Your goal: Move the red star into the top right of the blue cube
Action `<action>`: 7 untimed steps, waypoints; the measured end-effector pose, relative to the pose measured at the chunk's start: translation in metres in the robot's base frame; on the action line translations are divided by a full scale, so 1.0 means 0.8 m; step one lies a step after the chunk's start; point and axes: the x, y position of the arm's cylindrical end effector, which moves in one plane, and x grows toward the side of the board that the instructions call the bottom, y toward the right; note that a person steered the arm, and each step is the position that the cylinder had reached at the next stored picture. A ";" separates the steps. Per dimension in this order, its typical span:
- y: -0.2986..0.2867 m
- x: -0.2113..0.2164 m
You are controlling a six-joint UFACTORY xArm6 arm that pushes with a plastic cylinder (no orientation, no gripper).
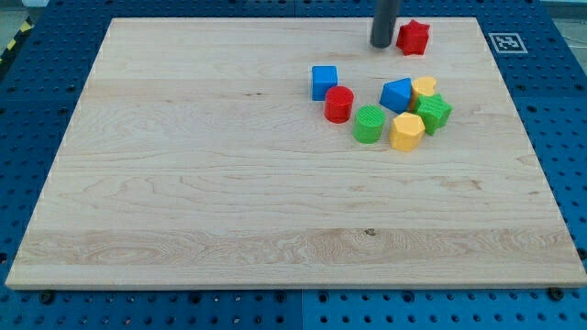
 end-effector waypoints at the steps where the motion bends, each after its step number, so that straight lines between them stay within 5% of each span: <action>1: 0.021 0.023; 2: 0.054 0.047; 4: 0.151 -0.009; 7: -0.061 0.008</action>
